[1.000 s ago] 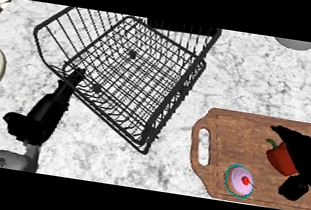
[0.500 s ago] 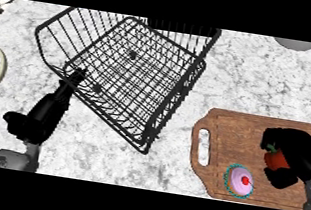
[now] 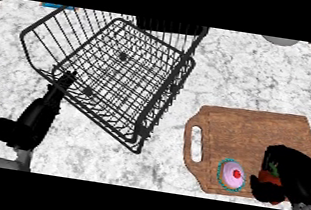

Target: Pick the bell pepper from the cutting board and place it in the tiered basket

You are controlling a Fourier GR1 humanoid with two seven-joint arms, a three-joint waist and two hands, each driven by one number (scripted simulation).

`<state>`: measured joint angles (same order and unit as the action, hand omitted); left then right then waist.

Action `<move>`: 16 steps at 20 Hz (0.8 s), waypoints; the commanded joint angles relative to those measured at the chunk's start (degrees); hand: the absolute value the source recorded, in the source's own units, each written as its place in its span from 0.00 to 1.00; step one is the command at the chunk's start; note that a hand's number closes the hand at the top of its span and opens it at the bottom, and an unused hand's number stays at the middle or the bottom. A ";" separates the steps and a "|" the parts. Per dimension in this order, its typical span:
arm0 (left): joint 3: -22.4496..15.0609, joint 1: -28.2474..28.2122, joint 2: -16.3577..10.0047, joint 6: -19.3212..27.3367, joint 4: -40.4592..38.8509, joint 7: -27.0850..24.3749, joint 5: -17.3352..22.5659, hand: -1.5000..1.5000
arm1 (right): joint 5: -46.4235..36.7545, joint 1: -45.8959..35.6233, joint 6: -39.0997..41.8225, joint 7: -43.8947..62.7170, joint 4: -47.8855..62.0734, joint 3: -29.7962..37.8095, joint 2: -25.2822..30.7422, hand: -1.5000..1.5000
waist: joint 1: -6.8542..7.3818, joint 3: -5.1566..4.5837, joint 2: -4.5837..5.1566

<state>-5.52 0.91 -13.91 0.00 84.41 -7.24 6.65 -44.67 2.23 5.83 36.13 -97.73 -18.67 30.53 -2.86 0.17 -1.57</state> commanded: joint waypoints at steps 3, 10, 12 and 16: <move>-1.28 0.82 1.33 -0.27 -1.17 2.66 0.10 0.50 | -10.32 12.09 -3.60 19.43 -18.67 -4.98 -5.44 1.00 | -1.37 -0.42 0.73; -2.15 -0.25 1.10 -2.24 -1.42 1.74 -0.11 0.50 | -13.36 10.21 -10.57 22.38 -37.67 -8.56 -14.77 1.00 | 0.77 -0.30 1.07; -1.79 2.37 2.52 -1.29 -2.94 2.59 0.16 0.50 | -17.30 8.79 -9.04 24.21 -42.84 -11.01 -15.82 1.00 | 0.91 -0.34 1.25; -2.20 3.24 2.27 -1.71 -3.39 3.41 -0.84 0.50 | -23.26 2.58 -0.85 29.92 -48.36 -16.26 -17.92 1.00 | 1.73 -0.40 1.30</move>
<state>-5.68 2.33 -13.06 -0.19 84.43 -5.72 5.81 -62.12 8.05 -0.67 58.72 -134.63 -30.35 15.30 -1.31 0.32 -0.92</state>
